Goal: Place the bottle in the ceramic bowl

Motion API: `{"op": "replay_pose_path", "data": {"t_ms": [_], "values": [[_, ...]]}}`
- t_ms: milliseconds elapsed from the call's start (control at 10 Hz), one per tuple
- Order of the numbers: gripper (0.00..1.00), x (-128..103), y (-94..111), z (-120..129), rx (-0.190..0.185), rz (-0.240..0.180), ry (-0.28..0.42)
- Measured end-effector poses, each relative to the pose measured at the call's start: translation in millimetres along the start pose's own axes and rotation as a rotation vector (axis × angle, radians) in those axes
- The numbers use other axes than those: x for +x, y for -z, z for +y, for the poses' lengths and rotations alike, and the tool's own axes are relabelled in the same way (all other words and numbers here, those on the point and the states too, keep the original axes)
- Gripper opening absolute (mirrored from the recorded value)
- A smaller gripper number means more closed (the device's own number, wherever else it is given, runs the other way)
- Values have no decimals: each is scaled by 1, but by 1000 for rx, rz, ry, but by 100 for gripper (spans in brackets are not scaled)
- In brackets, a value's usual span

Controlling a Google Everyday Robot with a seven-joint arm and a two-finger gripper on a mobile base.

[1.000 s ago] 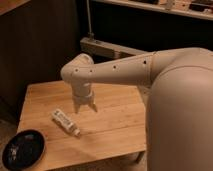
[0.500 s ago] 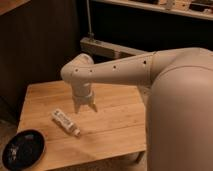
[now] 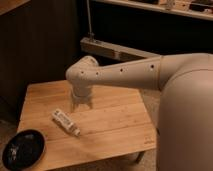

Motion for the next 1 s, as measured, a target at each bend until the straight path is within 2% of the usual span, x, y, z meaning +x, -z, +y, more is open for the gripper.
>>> {"op": "replay_pose_path", "data": {"t_ms": [300,400,600,700,800,900,1000], "values": [[65,-19,-2,17,-127,-95,298],[65,-24,-1,18,-152,-130,371],[65,-30,0,25,-179,-169,456],[65,-29,0,21,-166,-161,459],[65,-30,-3,22,-144,-131,450],[65,-34,-6,25,-119,-103,460],[65,-44,-11,29,-78,-66,476]]}}
